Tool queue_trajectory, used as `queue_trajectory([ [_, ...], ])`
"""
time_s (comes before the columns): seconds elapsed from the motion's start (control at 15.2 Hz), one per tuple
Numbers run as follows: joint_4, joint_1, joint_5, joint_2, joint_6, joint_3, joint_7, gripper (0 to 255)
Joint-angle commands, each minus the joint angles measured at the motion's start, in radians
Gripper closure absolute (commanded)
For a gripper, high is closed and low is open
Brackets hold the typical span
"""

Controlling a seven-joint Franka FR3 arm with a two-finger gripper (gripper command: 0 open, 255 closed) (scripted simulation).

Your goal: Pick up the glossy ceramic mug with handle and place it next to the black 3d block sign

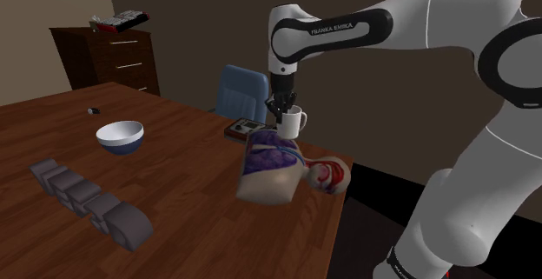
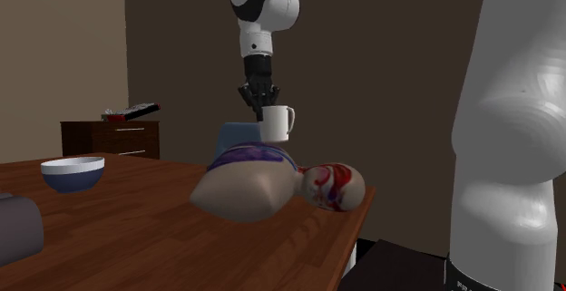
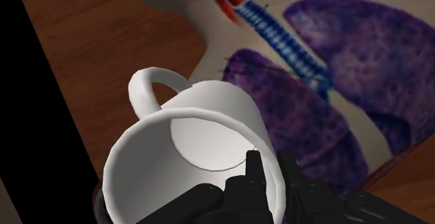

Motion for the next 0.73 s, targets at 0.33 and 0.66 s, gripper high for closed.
queue_trajectory([
  [0.33, 0.113, 0.075, 0.019, 0.096, -0.025, 0.088, 0.158, 255],
  [0.66, 0.228, 0.129, 0.019, 0.189, -0.050, 0.143, 0.266, 255],
])
